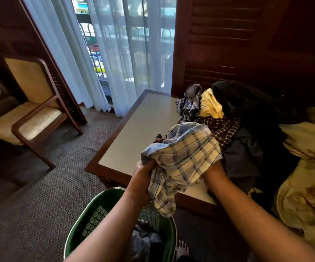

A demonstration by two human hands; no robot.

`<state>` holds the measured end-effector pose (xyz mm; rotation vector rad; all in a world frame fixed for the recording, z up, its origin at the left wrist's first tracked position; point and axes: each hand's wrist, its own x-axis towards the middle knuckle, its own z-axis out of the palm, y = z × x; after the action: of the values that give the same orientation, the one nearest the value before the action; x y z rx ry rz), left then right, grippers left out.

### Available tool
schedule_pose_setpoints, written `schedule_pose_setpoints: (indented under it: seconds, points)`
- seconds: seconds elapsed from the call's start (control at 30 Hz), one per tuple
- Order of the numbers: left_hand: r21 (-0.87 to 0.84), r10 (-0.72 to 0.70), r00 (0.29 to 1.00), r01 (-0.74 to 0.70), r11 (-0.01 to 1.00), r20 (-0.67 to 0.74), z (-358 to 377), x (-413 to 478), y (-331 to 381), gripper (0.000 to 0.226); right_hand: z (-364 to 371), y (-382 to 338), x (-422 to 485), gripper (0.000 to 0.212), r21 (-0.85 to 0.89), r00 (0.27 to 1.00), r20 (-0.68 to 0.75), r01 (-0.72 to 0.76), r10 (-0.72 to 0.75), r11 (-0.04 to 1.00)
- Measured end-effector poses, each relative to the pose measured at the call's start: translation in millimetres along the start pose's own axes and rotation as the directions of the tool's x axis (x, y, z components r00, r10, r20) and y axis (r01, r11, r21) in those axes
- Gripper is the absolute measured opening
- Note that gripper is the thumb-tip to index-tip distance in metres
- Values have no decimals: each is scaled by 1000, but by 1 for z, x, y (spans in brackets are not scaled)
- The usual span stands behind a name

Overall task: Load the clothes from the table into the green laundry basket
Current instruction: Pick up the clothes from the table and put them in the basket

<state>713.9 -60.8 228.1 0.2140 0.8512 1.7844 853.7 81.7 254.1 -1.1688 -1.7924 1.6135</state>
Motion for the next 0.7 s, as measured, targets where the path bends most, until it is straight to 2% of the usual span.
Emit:
schedule_pose_setpoints:
  seconds: [0.03, 0.07, 0.17, 0.33, 0.47, 0.57, 0.67, 0.7]
  points:
    - [21, 20, 1000, -19, 1000, -6, 0, 11, 2, 72, -3, -8, 11, 24, -27, 997, -25, 70, -70, 997]
    - [58, 58, 996, -54, 997, -70, 5, 20, 8, 68, -8, -9, 29, 25, -35, 989, -39, 144, -146, 989]
    - [117, 156, 938, -125, 985, -310, 13, 61, 19, 53, -23, -16, 81, 43, -26, 987, -23, 156, -156, 987]
    - [76, 173, 837, -157, 985, -518, 23, 123, 32, 42, -26, -38, 177, 36, -191, 974, -22, 216, -224, 958]
    - [104, 197, 752, -170, 980, -629, 19, 164, 38, 41, -7, -45, 267, 78, -424, 971, 46, 233, -236, 875]
    - [146, 232, 705, -181, 973, -671, 3, 192, 38, 43, 1, -44, 319, 81, -459, 981, 98, 192, -165, 868]
    - [197, 252, 674, -159, 967, -694, -10, 208, 36, 39, 5, -24, 349, 95, -352, 991, 126, -6, 53, 936]
    - [198, 245, 664, -147, 969, -707, -13, 211, 35, 39, 7, -9, 357, 103, -359, 989, 122, -32, 80, 933]
